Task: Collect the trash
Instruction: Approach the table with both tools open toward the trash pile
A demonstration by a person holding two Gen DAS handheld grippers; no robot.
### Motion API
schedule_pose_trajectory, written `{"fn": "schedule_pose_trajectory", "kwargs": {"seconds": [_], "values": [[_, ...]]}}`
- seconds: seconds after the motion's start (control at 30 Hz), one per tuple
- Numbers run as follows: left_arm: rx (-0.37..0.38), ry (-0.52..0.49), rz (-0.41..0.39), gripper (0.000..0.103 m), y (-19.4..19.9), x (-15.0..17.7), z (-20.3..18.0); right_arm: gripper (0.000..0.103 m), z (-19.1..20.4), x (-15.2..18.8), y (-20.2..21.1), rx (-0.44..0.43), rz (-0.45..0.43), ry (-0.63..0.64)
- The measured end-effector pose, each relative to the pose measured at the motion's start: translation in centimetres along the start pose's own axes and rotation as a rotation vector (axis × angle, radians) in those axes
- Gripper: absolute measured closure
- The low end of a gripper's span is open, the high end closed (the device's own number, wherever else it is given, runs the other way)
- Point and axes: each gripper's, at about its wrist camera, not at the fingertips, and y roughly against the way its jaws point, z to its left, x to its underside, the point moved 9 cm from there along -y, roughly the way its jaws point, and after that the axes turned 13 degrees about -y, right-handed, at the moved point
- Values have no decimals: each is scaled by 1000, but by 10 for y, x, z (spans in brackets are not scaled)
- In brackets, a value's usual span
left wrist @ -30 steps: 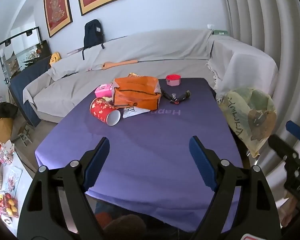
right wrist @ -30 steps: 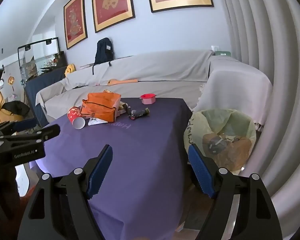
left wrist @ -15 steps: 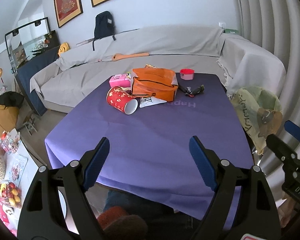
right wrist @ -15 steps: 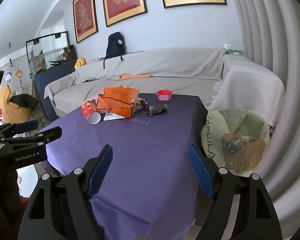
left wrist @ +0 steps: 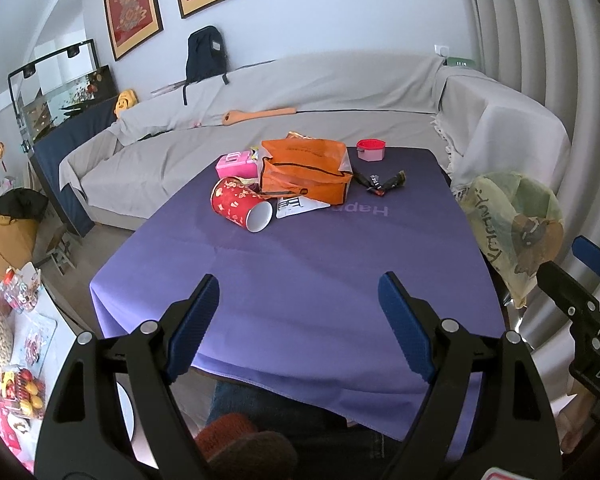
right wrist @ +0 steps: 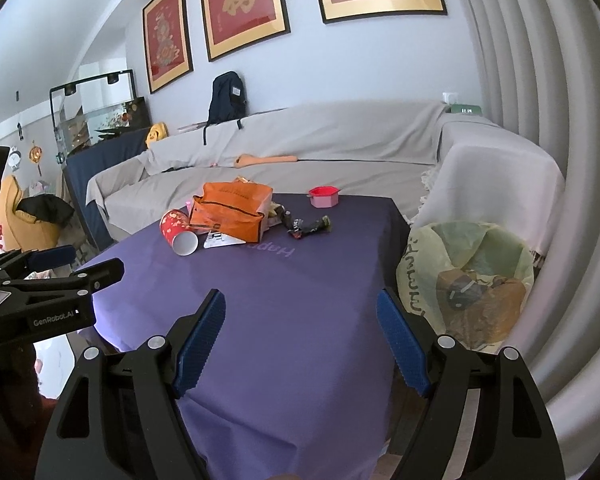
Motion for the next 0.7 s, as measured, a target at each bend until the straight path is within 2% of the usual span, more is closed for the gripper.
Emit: {"fn": "schedule_pose_trajectory", "kwargs": {"seconds": [0.7], "values": [[6, -5, 16, 25, -4, -1, -6, 29, -6, -3, 5, 4, -7, -13]]}}
